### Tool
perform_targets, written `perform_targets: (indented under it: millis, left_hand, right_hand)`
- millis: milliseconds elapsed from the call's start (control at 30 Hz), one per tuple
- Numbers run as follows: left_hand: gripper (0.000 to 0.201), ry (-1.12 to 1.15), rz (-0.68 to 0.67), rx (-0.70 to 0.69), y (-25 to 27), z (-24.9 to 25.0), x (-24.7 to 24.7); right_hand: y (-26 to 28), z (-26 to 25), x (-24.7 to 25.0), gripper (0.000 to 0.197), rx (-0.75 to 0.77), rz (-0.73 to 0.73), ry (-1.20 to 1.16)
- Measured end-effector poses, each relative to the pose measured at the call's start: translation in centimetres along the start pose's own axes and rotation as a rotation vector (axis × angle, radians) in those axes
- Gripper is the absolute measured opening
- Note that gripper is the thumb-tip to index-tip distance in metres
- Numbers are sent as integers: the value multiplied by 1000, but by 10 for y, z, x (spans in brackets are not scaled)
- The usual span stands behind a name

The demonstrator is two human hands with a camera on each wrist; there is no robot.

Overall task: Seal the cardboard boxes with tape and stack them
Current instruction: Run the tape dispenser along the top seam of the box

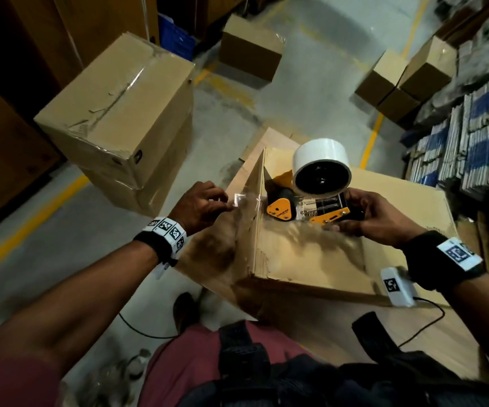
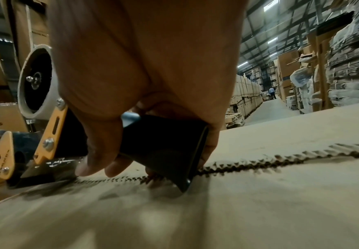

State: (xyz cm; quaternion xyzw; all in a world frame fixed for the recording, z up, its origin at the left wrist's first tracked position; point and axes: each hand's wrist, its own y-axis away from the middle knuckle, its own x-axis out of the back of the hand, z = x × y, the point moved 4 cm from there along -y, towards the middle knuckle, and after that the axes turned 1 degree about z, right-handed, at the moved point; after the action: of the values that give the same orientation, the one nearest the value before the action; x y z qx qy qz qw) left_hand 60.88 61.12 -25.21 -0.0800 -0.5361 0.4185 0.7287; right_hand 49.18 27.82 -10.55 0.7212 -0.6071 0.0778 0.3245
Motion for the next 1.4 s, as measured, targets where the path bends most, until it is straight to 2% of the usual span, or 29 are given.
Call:
perform_targets:
  millis: [67, 133, 200, 267, 367, 467, 500, 600, 667, 733, 833, 900, 967, 1033, 1133, 1200, 1267, 1400]
  left_hand:
    - [14, 99, 97, 213, 6, -4, 5]
    - [10, 226, 310, 426, 1, 6, 21]
    - [17, 336, 465, 528, -13, 32, 35]
    - [24, 519, 555, 681, -30, 59, 42]
    - [56, 721, 466, 995, -35, 77, 19]
    - [81, 779, 337, 1136, -23, 84, -10]
    - [81, 797, 314, 1155, -21, 86, -15]
    - [53, 829, 278, 1272, -16, 85, -29]
    - [49, 919, 263, 1353, -13, 84, -35]
    - [40, 1038, 169, 1422, -16, 91, -36]
    - [17, 1142, 153, 1456, -20, 95, -32]
    - [15, 1040, 242, 1435, -24, 87, -29]
    - [17, 939, 385, 1392, -26, 78, -28]
    - [22, 944, 447, 1329, -29, 77, -27]
    - [19, 1016, 453, 1255, -32, 77, -33]
    - [12, 970, 454, 1263, -30, 74, -35]
    - [17, 919, 452, 1290, -26, 68, -37]
    - [19, 828, 391, 1199, -30, 58, -36]
  right_hand:
    - [2, -5, -4, 44, -3, -6, -43]
    - [3, -4, -7, 45, -14, -12, -67]
    - [3, -5, -8, 47, -22, -21, -59]
    - [2, -4, -7, 48, -23, -18, -40]
    - [2, -4, -6, 47, -14, -3, -27]
    - [0, 1, -4, 47, -5, -17, -3]
    - [0, 2, -3, 46, -2, -21, -2]
    - [-1, 3, -5, 43, 12, -25, -9]
    - [-1, 3, -5, 42, 11, -35, -15]
    - [-2, 5, -4, 42, -1, -39, -7]
    - [-3, 6, -3, 42, -23, -42, -14]
    - [-3, 5, -1, 44, -29, -41, -21]
    - [-3, 5, -1, 45, -29, -39, -27]
    - [-3, 4, -1, 46, -27, -39, -32]
    - [-3, 2, -1, 45, -34, -39, -43]
    - [-3, 1, -1, 42, -33, -47, -50]
    - [-2, 1, -1, 39, -29, -57, -53]
    - [-3, 3, -1, 46, -23, -44, -27]
